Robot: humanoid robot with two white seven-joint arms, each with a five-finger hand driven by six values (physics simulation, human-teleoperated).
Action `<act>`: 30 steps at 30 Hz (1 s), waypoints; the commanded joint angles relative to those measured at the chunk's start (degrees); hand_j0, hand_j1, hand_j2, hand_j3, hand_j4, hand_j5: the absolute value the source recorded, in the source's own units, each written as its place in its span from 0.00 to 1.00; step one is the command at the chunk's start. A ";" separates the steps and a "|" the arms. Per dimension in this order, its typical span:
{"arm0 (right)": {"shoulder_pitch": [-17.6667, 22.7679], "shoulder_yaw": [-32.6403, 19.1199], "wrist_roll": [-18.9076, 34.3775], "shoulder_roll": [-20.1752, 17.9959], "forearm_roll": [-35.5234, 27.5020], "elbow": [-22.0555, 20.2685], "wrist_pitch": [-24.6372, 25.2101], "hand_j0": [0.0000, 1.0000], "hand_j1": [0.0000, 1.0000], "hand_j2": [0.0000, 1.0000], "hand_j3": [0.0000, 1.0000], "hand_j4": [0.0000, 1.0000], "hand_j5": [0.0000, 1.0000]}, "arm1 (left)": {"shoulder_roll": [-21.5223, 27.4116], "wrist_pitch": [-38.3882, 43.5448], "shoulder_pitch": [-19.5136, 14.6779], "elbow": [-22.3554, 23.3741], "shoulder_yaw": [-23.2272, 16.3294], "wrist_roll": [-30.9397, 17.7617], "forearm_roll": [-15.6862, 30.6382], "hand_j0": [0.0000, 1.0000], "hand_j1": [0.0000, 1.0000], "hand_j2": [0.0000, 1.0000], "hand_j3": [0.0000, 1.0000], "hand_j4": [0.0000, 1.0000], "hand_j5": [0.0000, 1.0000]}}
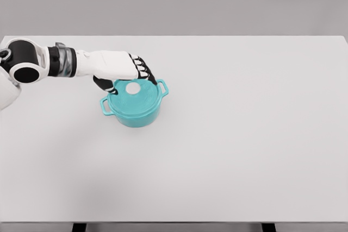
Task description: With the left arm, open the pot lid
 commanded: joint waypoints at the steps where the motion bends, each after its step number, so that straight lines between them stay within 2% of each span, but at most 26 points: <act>1: 0.00 0.01 0.01 -0.01 -0.03 0.00 -0.01 1.00 1.00 1.00 1.00 1.00 1.00 | 0.05 0.15 0.00 -0.23 0.05 0.03 0.35 0.88 0.88 0.88 0.88 0.88 0.88; 5: 0.00 0.01 0.01 -0.01 -0.03 0.00 -0.01 1.00 1.00 1.00 1.00 1.00 1.00 | 0.32 0.15 0.00 -0.23 0.05 0.03 0.35 0.80 0.80 0.80 0.80 0.80 0.80; 7: 0.00 0.01 0.01 -0.01 -0.03 0.00 -0.01 1.00 1.00 1.00 1.00 1.00 1.00 | 0.14 0.15 0.00 -0.50 0.05 0.03 0.35 0.80 0.80 0.80 0.80 0.80 0.80; 10: 0.00 0.01 0.01 -0.01 -0.03 0.00 -0.01 1.00 1.00 1.00 1.00 1.00 1.00 | 0.84 0.15 0.70 -4.01 0.05 0.03 0.44 0.80 0.80 0.80 0.80 0.80 0.80; 19: 0.00 0.01 0.01 -0.01 -0.03 0.00 -0.01 1.00 1.00 1.00 1.00 1.00 1.00 | 1.02 0.15 0.96 -3.40 -0.12 0.03 0.17 0.79 0.79 0.79 0.79 0.79 0.79; 24: 0.00 0.01 0.01 -0.01 -0.03 0.00 -0.01 1.00 1.00 1.00 1.00 1.00 1.00 | 1.11 0.15 1.14 -2.87 -0.30 0.03 0.09 0.76 0.76 0.76 0.76 0.76 0.76; 29: 0.00 0.01 0.01 -0.01 -0.03 0.00 -0.01 1.00 1.00 1.00 1.00 1.00 1.00 | 2.16 0.15 1.41 -2.78 -0.30 0.03 0.09 0.62 0.62 0.62 0.62 0.62 0.62; 30: 0.00 0.01 0.01 -0.01 -0.03 0.00 -0.01 1.00 1.00 1.00 1.00 1.00 1.00 | 2.16 0.15 1.41 -2.87 -0.30 0.03 0.08 0.55 0.55 0.55 0.55 0.55 0.55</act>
